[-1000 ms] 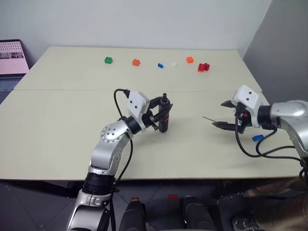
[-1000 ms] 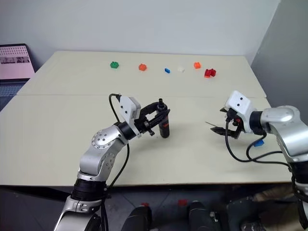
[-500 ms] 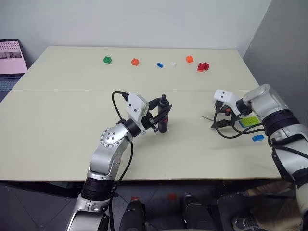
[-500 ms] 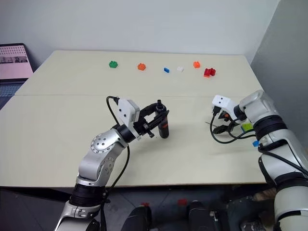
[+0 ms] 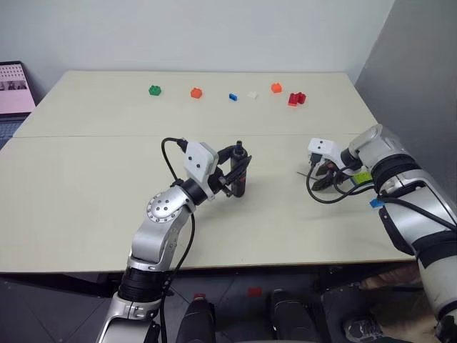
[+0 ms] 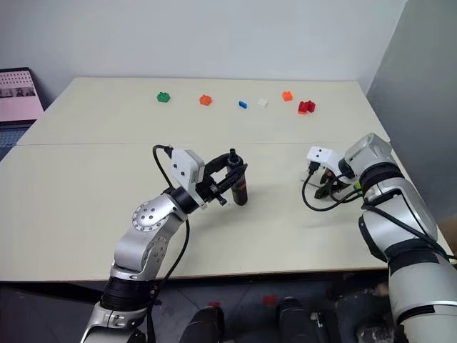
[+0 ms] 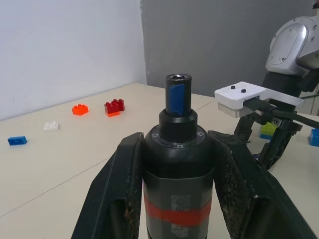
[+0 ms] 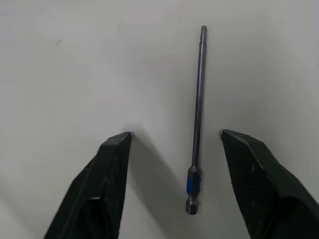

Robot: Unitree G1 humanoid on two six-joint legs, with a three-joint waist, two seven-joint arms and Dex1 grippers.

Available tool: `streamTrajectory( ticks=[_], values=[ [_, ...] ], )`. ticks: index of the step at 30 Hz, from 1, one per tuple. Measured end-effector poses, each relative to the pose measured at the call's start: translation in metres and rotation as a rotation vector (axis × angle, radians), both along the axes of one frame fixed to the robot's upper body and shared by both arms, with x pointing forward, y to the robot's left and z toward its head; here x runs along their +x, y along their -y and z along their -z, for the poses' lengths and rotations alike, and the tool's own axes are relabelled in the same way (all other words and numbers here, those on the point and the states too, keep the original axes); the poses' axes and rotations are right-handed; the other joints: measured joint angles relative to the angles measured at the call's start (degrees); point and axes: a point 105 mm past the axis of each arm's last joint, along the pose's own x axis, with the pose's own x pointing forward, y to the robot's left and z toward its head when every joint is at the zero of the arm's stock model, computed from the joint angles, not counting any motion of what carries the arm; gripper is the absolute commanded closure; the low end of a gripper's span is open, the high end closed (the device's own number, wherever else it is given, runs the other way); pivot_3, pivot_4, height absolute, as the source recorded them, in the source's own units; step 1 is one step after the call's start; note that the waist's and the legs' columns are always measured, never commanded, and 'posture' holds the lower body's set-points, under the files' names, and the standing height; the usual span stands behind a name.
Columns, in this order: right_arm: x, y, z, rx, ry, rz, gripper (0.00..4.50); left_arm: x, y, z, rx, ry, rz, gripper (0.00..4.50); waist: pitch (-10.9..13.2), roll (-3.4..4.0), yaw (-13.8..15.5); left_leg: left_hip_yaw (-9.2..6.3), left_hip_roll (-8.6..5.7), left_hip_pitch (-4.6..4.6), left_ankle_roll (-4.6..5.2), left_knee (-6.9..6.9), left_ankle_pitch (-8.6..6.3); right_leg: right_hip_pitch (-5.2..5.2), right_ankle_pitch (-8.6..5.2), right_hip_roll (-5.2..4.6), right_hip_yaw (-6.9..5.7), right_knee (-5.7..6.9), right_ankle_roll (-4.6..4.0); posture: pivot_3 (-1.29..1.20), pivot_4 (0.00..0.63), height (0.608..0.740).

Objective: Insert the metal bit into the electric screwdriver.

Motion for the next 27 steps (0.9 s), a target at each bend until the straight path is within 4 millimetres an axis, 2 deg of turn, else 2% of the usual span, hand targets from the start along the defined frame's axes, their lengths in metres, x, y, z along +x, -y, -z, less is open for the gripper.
streamTrajectory(
  ticks=[3,9,16,21,22,24,27],
  values=[
    [0.001,-0.002,0.000,0.010,0.004,0.009,2.91,0.000,0.000,0.000,0.001,0.000,-0.002,2.86,0.0,0.00,-0.3,0.00,0.00,0.00,0.00,0.00,0.00,0.01,0.01,0.00,0.00,-0.01,0.01,0.00,0.150,0.740],
    [0.000,-0.001,0.000,0.024,-0.004,0.027,4.50,0.001,-0.002,0.000,-0.004,-0.012,-0.007,2.86,0.0,0.01,-0.3,0.00,0.00,0.03,0.00,0.00,0.00,0.03,-0.02,0.00,0.00,0.00,-0.03,0.00,0.150,0.740],
    [0.001,-0.006,-0.003,0.132,0.004,0.058,4.50,0.001,-0.003,-0.001,0.001,-0.002,-0.004,2.86,0.0,0.03,-0.5,0.00,0.00,0.03,0.00,-0.02,0.00,0.02,0.00,0.00,0.00,-0.01,0.00,0.00,0.150,0.740],
    [0.011,-0.022,-0.031,0.297,0.107,0.054,4.50,0.001,-0.003,-0.002,-0.008,-0.001,-0.002,2.86,0.0,0.07,-0.5,-0.01,0.00,0.02,0.00,-0.03,0.00,0.02,0.00,0.00,0.00,-0.01,0.01,0.00,0.150,0.740],
    [0.012,-0.024,-0.042,0.354,0.143,0.049,4.50,0.001,-0.002,-0.003,-0.012,-0.001,0.002,2.86,0.0,0.07,-0.4,-0.01,0.00,-0.04,0.00,-0.04,0.00,0.00,0.00,0.00,0.00,-0.05,0.01,0.00,0.150,0.740],
    [0.009,-0.019,-0.058,0.445,0.215,0.051,4.50,0.001,-0.002,-0.003,-0.019,-0.007,0.008,2.86,0.0,0.07,-0.2,-0.06,-0.01,-0.15,0.00,-0.03,0.00,-0.02,0.00,0.00,-0.03,-0.07,0.05,0.00,0.150,0.740],
    [0.001,-0.016,-0.067,0.517,0.283,0.059,4.50,0.002,0.001,-0.004,-0.023,-0.013,0.017,2.86,0.0,0.06,0.0,-0.13,-0.01,-0.21,0.00,-0.04,-0.01,-0.04,0.04,0.00,-0.09,-0.12,0.17,0.00,0.150,0.740]
  ],
)
